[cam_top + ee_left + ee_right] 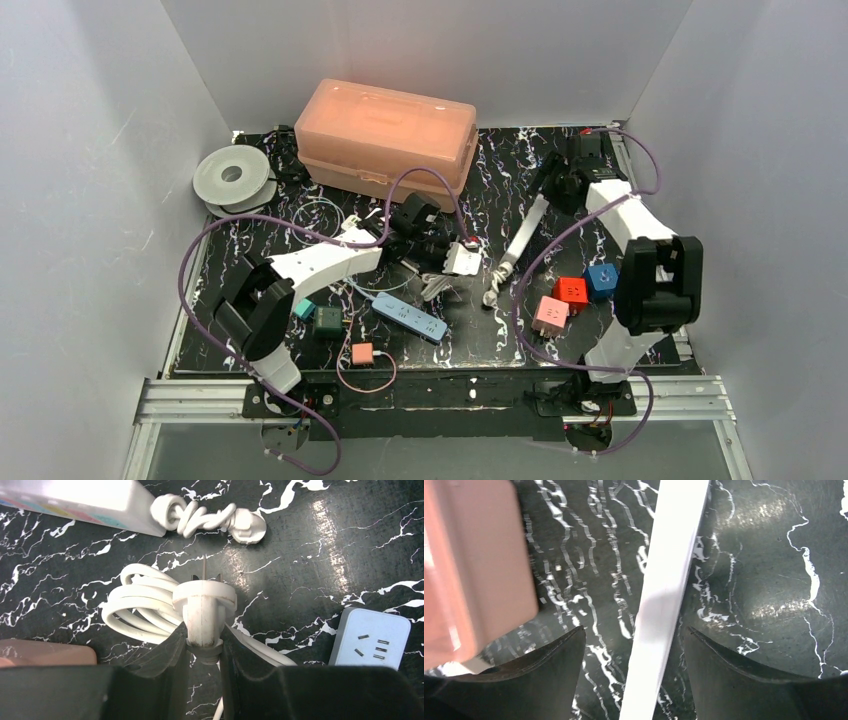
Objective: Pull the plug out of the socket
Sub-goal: Place the socket at the center of the board, then place the plug at the center of the board.
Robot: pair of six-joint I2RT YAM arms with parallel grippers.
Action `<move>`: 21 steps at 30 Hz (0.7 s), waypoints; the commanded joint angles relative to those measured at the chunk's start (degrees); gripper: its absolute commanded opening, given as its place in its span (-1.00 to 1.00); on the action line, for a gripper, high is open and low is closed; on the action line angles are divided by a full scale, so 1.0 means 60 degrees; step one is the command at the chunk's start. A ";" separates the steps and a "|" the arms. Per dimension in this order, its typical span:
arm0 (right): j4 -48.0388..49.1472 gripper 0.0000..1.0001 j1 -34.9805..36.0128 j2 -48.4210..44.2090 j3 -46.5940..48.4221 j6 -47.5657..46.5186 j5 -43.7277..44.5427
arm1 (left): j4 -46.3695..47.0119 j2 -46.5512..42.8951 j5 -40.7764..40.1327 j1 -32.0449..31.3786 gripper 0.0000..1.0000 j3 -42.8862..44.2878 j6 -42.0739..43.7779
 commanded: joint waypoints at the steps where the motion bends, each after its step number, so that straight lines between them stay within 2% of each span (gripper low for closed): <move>1: 0.0152 0.58 0.0011 -0.1437 -0.0233 -0.0068 -0.0652 | -0.0564 0.0356 0.0256 -0.0199 -1.00 0.0471 0.0416; 9: -0.0366 0.59 0.0010 -0.3712 -0.0621 -0.0015 -0.0919 | -0.0628 0.1378 0.0110 -0.0767 -1.00 0.1195 0.0687; 16: -0.0765 0.59 -0.0032 -0.5051 -0.1492 0.0159 -0.0965 | -0.0293 0.1733 -0.0131 -0.1616 -1.00 0.1613 0.0280; 20: -0.0996 0.58 -0.0062 -0.5670 -0.1816 0.0213 -0.0820 | -0.0362 0.2284 -0.0749 -0.1956 -1.00 0.2621 -0.0522; 21: -0.1023 0.58 -0.0066 -0.5803 -0.1856 0.0218 -0.0792 | -0.0457 0.2423 -0.0876 -0.2004 -0.90 0.2864 -0.0585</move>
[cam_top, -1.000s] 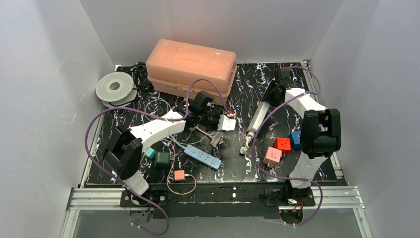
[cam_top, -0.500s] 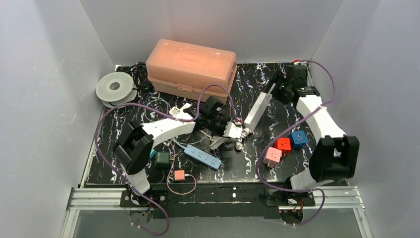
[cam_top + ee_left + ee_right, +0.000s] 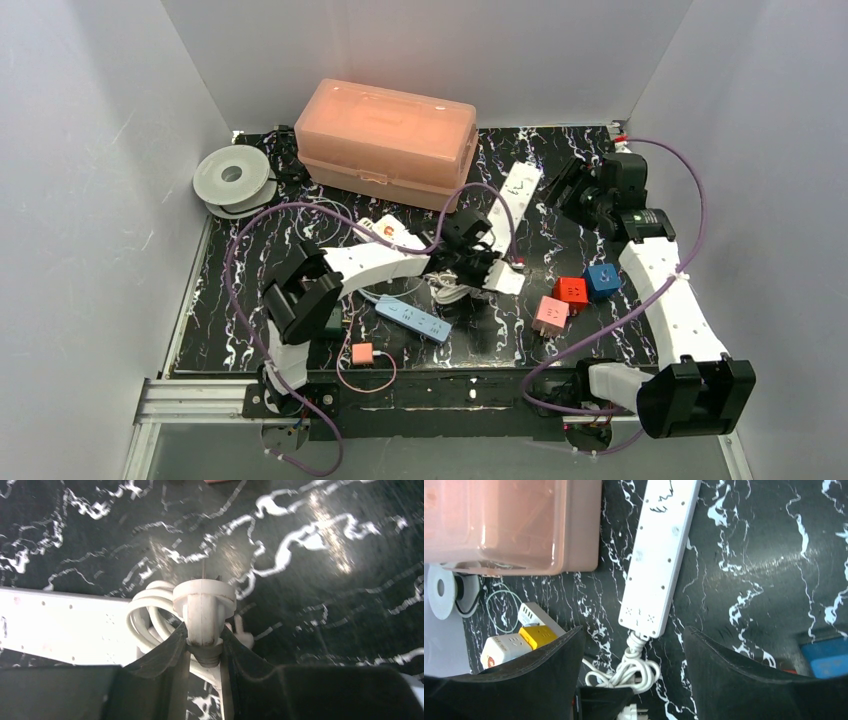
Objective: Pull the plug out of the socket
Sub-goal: Place the plug at the center of the board.
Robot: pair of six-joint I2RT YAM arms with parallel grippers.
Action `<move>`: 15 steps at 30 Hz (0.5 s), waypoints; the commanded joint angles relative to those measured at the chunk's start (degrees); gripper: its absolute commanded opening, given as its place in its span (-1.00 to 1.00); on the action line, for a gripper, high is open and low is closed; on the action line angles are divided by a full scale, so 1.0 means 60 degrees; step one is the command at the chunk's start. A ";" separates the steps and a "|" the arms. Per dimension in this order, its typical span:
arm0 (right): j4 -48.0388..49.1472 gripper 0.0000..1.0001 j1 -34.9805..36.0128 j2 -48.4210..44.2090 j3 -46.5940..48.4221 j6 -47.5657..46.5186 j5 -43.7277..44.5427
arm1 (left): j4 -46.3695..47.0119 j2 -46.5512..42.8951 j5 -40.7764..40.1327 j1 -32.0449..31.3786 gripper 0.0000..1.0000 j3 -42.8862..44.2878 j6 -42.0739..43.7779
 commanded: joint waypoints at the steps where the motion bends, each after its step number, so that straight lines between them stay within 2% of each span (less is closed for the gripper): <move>1: -0.0322 0.58 -0.0080 -0.0693 -0.0174 0.0098 0.0112 | -0.0250 0.0511 -0.0114 -0.0406 -0.76 0.1361 -0.0715; 2: -0.0405 0.58 -0.0096 -0.0810 -0.0158 0.0086 0.0148 | -0.0301 0.0575 -0.0173 -0.0450 -0.53 0.1504 -0.0750; 3: -0.0514 0.58 -0.0113 -0.0924 -0.0117 0.0066 0.0175 | -0.0401 0.0594 -0.0198 -0.0494 -0.06 0.1624 -0.0780; 4: -0.0616 0.58 -0.0139 -0.0980 -0.0066 0.0044 0.0173 | -0.0552 0.0553 -0.0201 -0.0543 0.18 0.1676 -0.0776; 5: -0.0729 0.58 -0.0159 -0.1009 -0.0009 0.0034 0.0171 | -0.0692 0.0487 -0.0202 -0.0575 0.62 0.1672 -0.0750; 6: -0.0837 0.59 -0.0174 -0.1025 0.0032 0.0025 0.0163 | -0.0750 0.0382 -0.0222 -0.0601 0.89 0.1615 -0.0793; 7: -0.0892 0.58 -0.0187 -0.1051 0.0042 0.0024 0.0137 | -0.0806 0.0231 -0.0254 -0.0611 0.95 0.1558 -0.0866; 12: -0.0763 0.58 -0.0220 -0.1266 -0.0350 0.0082 -0.0271 | -0.1678 -0.1102 -0.0772 -0.0586 0.96 0.1200 -0.1088; 15: -0.0526 0.59 -0.0206 -0.1358 -0.0524 0.0047 -0.0694 | -0.2750 -0.2163 -0.1285 -0.0419 0.97 0.1230 -0.1435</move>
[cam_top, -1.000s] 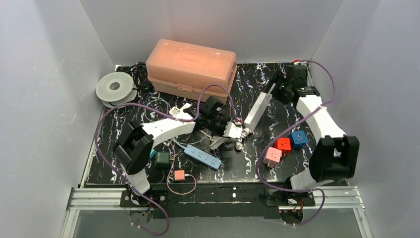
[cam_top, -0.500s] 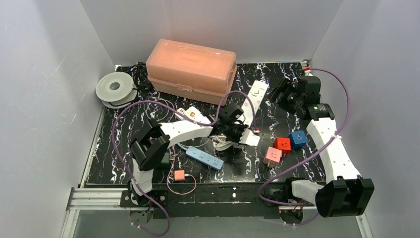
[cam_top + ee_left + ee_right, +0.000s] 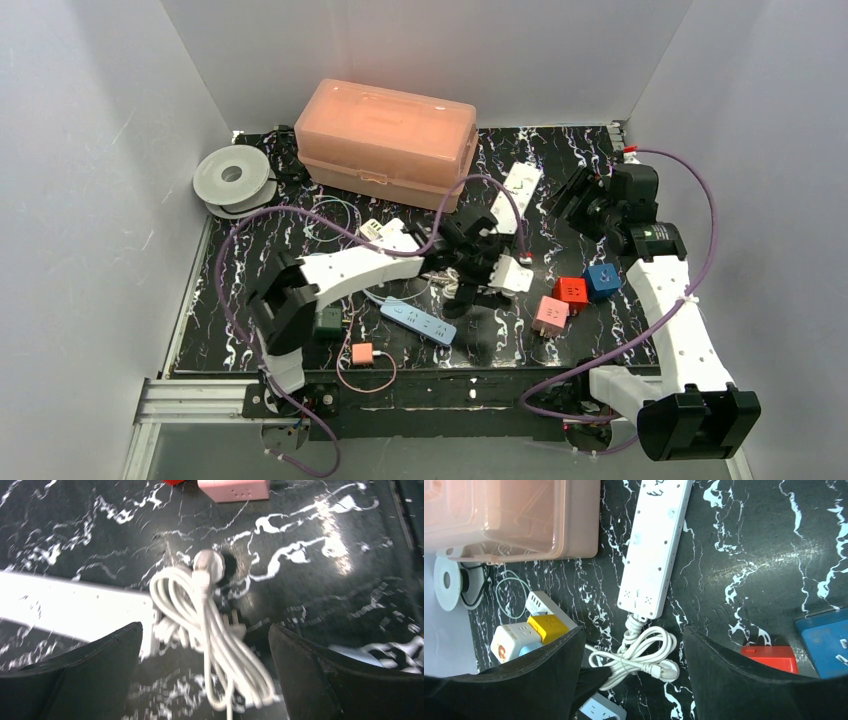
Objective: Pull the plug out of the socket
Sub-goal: Place the plug at the center of the board, then remove the plug from the socket.
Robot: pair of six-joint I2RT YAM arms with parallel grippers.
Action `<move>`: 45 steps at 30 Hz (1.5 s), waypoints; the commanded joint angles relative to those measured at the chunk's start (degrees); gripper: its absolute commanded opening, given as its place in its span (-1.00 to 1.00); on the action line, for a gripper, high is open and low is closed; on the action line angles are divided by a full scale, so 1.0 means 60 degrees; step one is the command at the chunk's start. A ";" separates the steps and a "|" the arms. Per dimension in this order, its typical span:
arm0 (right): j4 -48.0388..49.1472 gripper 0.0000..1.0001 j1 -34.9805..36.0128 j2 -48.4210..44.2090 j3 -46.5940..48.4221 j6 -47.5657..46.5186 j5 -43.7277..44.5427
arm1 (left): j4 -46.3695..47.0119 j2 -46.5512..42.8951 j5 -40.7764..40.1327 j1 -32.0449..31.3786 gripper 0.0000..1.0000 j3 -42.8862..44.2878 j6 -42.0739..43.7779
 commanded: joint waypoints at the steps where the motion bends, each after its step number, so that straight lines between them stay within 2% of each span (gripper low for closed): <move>1: 0.0384 0.60 0.0011 -0.0254 -0.0174 -0.0024 -0.0740 | -0.2279 -0.2323 -0.0746 0.0258 0.96 0.0097 -0.0735; 5: 0.0422 0.68 0.0920 0.0016 0.0253 -0.0295 -0.0383 | -0.3428 -0.3568 -0.2078 0.0726 0.96 0.0512 -0.1680; 10: 0.0355 0.72 0.2349 0.0695 0.0971 -0.0612 0.0484 | -0.4556 -0.4846 -0.1929 0.1754 0.96 0.0410 -0.2270; 14: 0.1120 0.74 0.3725 0.1087 0.0946 -0.1237 0.0688 | -0.4430 -0.5603 -0.1994 0.3532 0.96 0.0250 -0.3842; 20: 0.2968 0.77 0.6021 0.1782 0.0331 -0.2557 0.1715 | -0.5830 -0.5080 -0.0923 0.6585 0.96 0.0538 -0.5048; 25: 0.4154 0.79 0.7300 0.2586 0.0336 -0.3472 0.2276 | -0.6951 -0.4013 -0.0101 0.8142 0.96 0.0740 -0.5323; 30: 0.4527 0.80 0.7752 0.3688 0.0707 -0.3803 0.2357 | -0.6806 -0.3224 -0.0052 0.8579 0.96 0.0376 -0.5179; 35: 0.4964 0.81 0.8046 0.4710 0.1060 -0.4249 0.2522 | -0.7087 -0.2514 0.0063 0.8684 0.96 0.0616 -0.5392; 45: 0.5452 0.83 0.8724 0.5787 0.1381 -0.5163 0.3235 | -0.6592 -0.2570 0.0024 0.8684 0.97 -0.0123 -0.5533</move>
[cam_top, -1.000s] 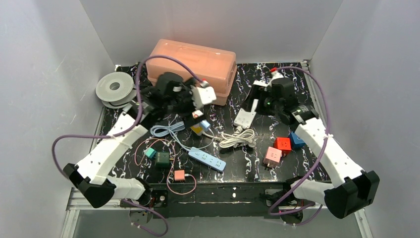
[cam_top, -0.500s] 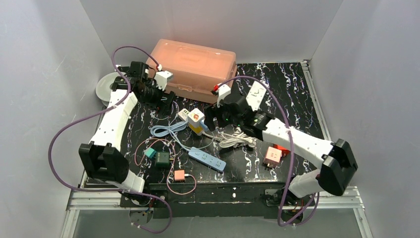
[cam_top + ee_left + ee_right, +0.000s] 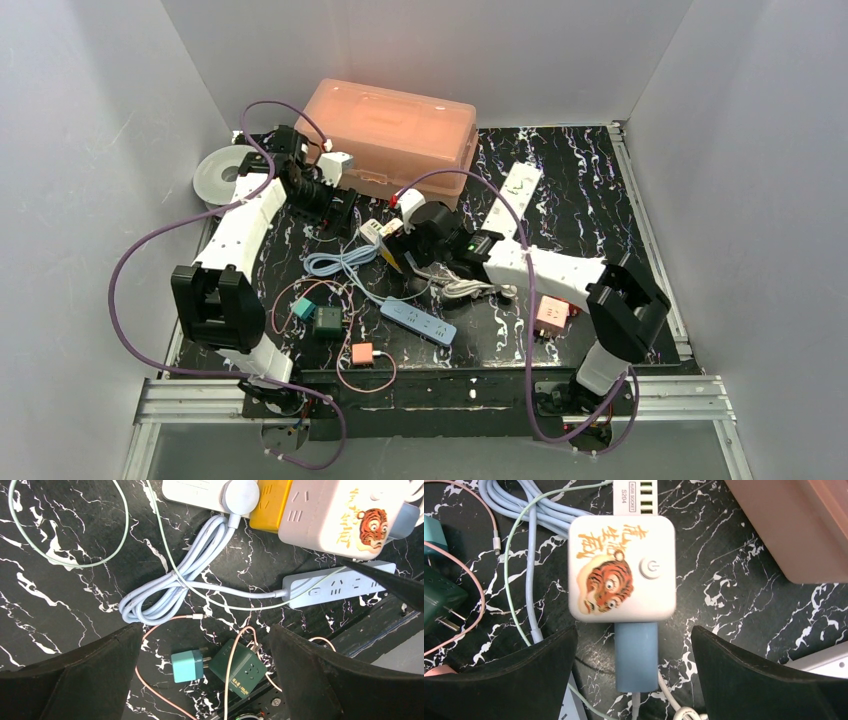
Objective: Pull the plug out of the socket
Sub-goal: Remove the plug from the socket.
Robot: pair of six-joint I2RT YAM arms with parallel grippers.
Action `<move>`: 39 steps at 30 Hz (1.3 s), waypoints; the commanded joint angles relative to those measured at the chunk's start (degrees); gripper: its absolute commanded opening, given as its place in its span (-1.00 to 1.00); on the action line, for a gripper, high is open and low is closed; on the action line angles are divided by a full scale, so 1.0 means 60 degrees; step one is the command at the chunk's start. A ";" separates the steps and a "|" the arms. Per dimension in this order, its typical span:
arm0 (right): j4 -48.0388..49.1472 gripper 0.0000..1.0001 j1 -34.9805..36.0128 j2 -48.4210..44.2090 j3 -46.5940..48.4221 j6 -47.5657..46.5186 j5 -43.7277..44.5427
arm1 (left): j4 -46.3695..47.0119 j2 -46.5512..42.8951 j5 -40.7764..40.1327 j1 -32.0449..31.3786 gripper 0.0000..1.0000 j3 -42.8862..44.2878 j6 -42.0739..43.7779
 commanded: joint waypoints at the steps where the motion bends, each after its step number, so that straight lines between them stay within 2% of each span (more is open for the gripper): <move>1: 0.1010 0.83 0.0287 0.0202 0.0606 -0.0690 0.0501 | -0.0466 -0.0205 0.0110 0.0058 0.97 -0.0558 -0.0253; 11: 0.0960 0.85 0.0314 0.1384 0.1060 -0.1027 0.0918 | -0.0215 -0.0302 0.0181 0.0062 0.96 -0.0799 0.0034; 22: 0.1061 0.86 0.0139 0.1884 0.1050 -0.0751 0.0064 | -0.0141 -0.0457 0.0543 0.0085 0.96 -0.0603 0.0055; 23: 0.1028 0.80 0.0115 0.1915 0.1121 -0.0769 0.0050 | -0.0134 -0.0473 0.0581 0.0087 0.96 -0.0624 0.0048; 26: 0.0905 0.41 0.0018 0.1846 0.1219 -0.0777 -0.0277 | -0.0058 -0.0544 0.0634 0.0095 0.96 -0.0698 0.0040; 27: 0.0918 0.35 -0.0024 0.1771 0.1168 -0.0694 -0.0348 | -0.0047 -0.0566 0.0664 0.0101 0.96 -0.0707 0.0061; 28: 0.0869 0.38 -0.0057 0.1683 0.1157 -0.0557 -0.0351 | -0.0040 -0.0571 0.0726 0.0100 0.96 -0.0736 0.0098; 30: 0.0550 0.65 -0.0084 0.1449 0.1124 -0.0412 -0.0355 | -0.0026 -0.0604 0.0873 0.0102 0.96 -0.0781 0.0131; 31: 0.0588 0.69 -0.0085 0.1236 0.0949 -0.0381 -0.0347 | -0.0012 -0.0601 0.0944 0.0096 0.96 -0.0784 0.0138; 35: 0.1126 0.73 -0.0109 0.0095 0.0145 -0.0232 -0.0534 | 0.0102 -0.0535 0.1094 0.0087 0.96 -0.0742 -0.0113; 39: 0.0851 0.75 -0.0159 -0.0850 0.0197 -0.0017 -0.0905 | 0.0132 -0.0456 0.1166 0.0024 0.96 -0.0628 -0.0248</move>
